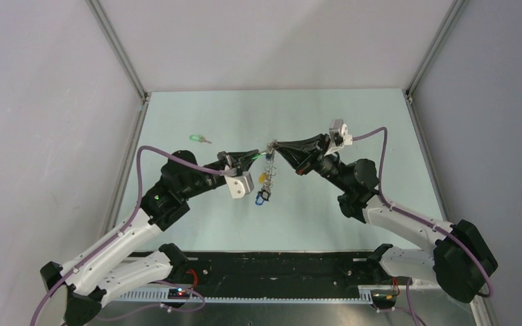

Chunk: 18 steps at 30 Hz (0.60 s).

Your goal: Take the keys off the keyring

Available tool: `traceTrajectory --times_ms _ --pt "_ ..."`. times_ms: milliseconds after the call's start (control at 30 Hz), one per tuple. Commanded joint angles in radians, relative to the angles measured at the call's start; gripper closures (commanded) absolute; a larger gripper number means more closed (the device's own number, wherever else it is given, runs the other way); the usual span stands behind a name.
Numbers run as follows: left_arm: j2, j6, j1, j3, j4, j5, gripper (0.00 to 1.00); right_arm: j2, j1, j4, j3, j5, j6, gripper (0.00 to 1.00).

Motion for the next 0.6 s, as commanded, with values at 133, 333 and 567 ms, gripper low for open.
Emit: traceTrajectory --times_ms 133,333,567 --pt "-0.017 0.011 0.005 0.007 -0.013 0.024 1.00 -0.033 -0.007 0.023 0.021 0.291 0.151 1.00" --pt "-0.021 0.013 0.006 0.006 -0.015 0.019 1.00 -0.056 0.005 -0.124 0.053 0.366 0.186 1.00" --pt "-0.029 0.017 0.005 0.002 -0.014 0.009 1.00 -0.078 0.007 -0.262 0.082 0.331 0.162 1.00"
